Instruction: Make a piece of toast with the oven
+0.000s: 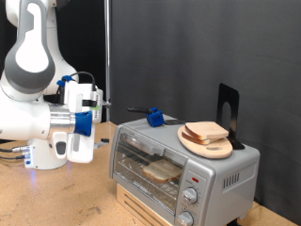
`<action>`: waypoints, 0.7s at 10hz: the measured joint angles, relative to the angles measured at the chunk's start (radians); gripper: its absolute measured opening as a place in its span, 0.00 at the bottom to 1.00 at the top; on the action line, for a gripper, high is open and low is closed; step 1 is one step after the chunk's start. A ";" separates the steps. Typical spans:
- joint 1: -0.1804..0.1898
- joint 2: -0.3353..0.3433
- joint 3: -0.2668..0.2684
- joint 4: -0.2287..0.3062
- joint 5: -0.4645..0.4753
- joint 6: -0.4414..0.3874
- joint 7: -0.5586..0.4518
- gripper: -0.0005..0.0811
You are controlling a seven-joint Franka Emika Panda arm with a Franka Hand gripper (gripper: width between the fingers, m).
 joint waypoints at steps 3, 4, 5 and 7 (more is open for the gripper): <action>-0.005 0.030 0.006 0.026 0.005 -0.051 0.012 0.99; -0.012 0.060 0.005 0.055 0.003 -0.111 0.040 0.99; -0.014 0.106 0.005 0.101 0.005 -0.138 0.060 0.99; -0.014 0.195 0.014 0.181 0.045 -0.132 0.064 0.99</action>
